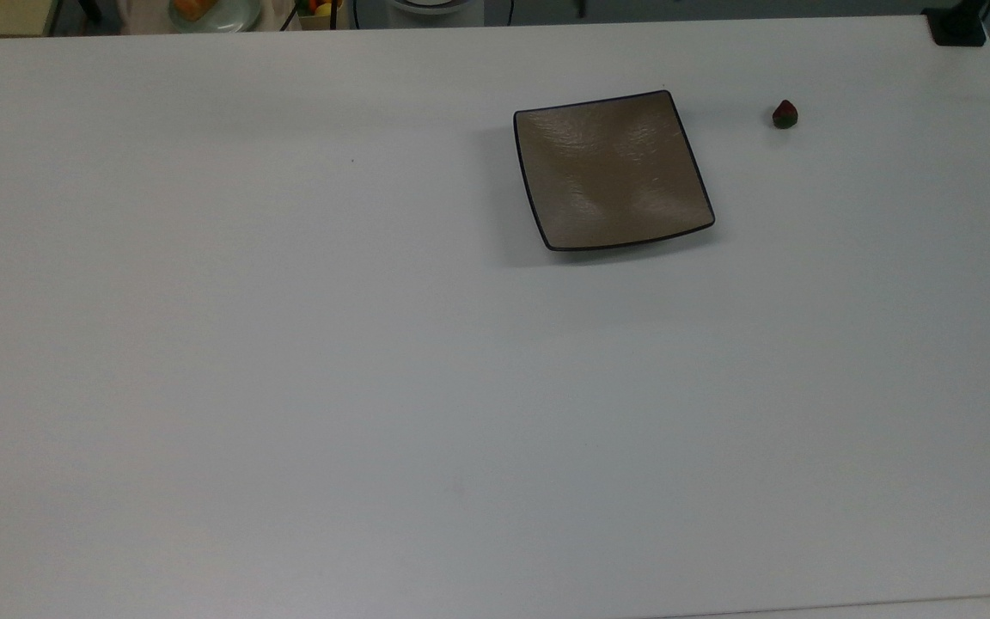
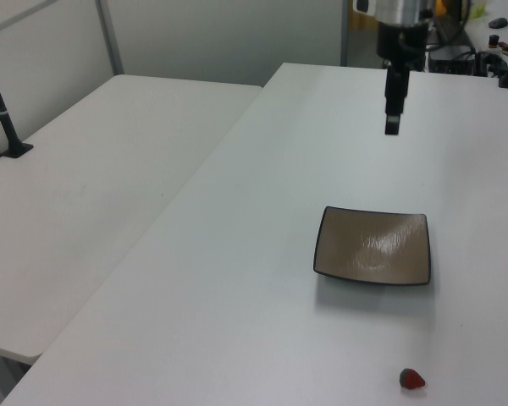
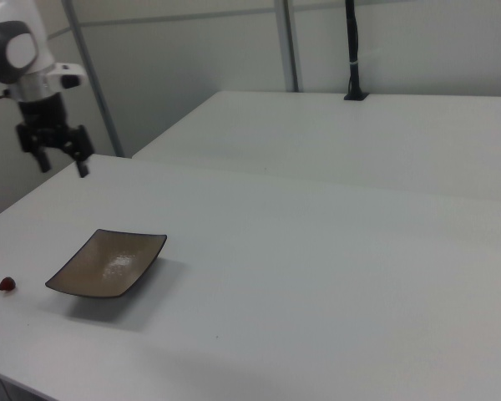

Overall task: Strawberries on a ceramic plate
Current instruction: 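Move the gripper over the table toward the red strawberry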

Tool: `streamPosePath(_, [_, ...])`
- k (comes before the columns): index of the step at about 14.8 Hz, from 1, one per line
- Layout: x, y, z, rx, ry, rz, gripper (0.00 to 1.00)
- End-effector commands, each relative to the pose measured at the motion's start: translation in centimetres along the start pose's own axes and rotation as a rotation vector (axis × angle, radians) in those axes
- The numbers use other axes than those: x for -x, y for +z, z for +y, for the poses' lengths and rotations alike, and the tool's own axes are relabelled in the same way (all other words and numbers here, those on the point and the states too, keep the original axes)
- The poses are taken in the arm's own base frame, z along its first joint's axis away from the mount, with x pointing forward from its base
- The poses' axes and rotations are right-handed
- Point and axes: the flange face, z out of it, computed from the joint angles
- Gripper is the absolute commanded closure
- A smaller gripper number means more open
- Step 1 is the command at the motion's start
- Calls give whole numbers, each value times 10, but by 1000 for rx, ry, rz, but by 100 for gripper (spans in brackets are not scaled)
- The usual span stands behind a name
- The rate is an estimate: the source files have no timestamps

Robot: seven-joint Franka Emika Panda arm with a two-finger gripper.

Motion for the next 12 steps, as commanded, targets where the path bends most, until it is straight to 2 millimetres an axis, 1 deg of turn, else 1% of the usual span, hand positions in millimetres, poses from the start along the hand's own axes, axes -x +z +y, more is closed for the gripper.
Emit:
streamPosePath(1, [24,9,-73,-9,-51,-12,0])
streamPosePath(3, [33,22,-105,-7,-83,-38,0])
streamPosePath(5, [41,33,-131,-10,-115,-58,0])
streamPosePath(6, [47,48,-150,-7,-132,-86,0])
streamPosePath(7, [51,56,-163,-8,-136,-96,0])
streamPosePath(9, [54,71,-177,-6,-132,-123,0])
streamPosePath(12, [61,102,-203,-3,-182,-180,0])
